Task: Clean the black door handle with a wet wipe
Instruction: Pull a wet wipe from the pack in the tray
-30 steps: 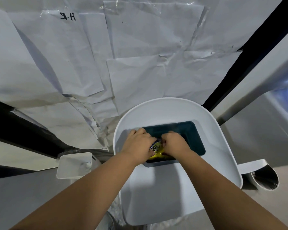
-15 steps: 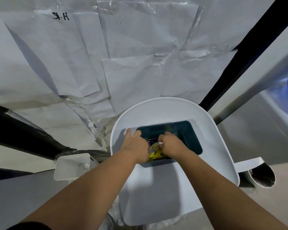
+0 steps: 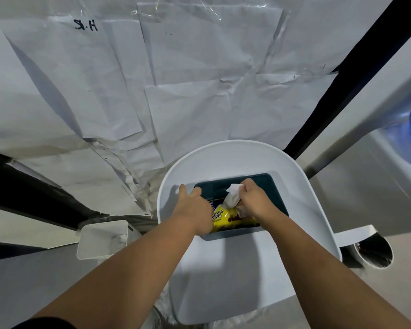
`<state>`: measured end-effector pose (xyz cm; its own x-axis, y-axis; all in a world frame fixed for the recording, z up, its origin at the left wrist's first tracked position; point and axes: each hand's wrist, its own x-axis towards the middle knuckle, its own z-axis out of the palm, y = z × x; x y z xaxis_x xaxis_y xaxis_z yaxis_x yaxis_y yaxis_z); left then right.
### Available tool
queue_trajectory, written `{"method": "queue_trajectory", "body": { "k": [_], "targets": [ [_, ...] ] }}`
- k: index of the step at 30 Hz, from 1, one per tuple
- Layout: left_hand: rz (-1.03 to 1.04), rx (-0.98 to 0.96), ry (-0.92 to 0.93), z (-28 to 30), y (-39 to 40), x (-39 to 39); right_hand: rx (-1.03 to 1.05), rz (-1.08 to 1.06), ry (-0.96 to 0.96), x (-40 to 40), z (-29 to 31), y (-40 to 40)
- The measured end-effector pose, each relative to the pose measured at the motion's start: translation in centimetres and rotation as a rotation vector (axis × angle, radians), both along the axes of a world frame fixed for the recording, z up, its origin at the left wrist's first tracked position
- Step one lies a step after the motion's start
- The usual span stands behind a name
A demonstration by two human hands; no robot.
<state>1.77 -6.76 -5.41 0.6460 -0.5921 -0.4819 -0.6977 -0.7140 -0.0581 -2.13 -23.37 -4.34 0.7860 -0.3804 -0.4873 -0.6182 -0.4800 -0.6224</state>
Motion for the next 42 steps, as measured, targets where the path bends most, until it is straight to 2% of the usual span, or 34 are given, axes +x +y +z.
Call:
{"method": "queue_trajectory", "body": {
  "k": [3, 7, 11, 14, 17, 18, 20, 22, 25, 28, 34, 38, 42],
  "targets": [
    [0.007, -0.08, 0.001, -0.1, 0.3, 0.0, 0.039, -0.025, -0.096, -0.4, -0.2, 0.4],
    [0.035, -0.13, 0.014, -0.3, 0.5, 0.1, 0.265, -0.228, -0.25, -0.1, 0.5, 0.7],
    [0.062, -0.159, 0.007, 0.3, 0.4, 0.0, 0.465, -0.325, -0.212, 0.7, 1.1, 0.7],
    [0.204, -0.397, 0.011, 1.4, 0.1, 0.1, 0.647, -0.352, -0.173, 0.4, 0.9, 0.7],
    [0.56, -0.742, 0.244, 2.6, 0.0, 0.1, 0.762, -0.33, -0.181, -0.1, 0.8, 1.1],
    [0.651, -0.808, 0.351, 2.9, 0.0, 0.2, 0.823, -0.335, -0.199, -0.2, 0.7, 1.3],
    [0.703, -0.869, 0.462, 2.8, 0.2, 0.3, 0.895, -0.356, -0.211, -0.2, 0.5, 1.6],
    [0.738, -0.898, 0.468, 2.5, 0.4, 0.7, 0.912, -0.329, -0.19, -0.1, 0.6, 2.0],
    [0.846, -0.985, 0.459, 2.4, 0.7, 1.2, 0.905, -0.174, -0.142, -0.4, 0.6, 2.0],
    [0.923, -1.041, 0.518, 2.7, 0.9, 1.5, 0.867, -0.114, -0.125, -0.9, 0.4, 2.3],
    [0.902, -1.059, 0.609, 2.8, 0.9, 1.2, 0.833, -0.087, -0.135, -0.8, 0.5, 3.0],
    [0.909, -1.079, 0.566, 2.8, 0.8, 1.2, 0.692, -0.261, -0.168, -0.5, 0.0, 3.3],
    [0.943, -1.048, 0.455, 2.6, 1.4, 1.1, 0.867, -0.54, -0.187, -0.2, 0.1, 2.5]
  ]
}}
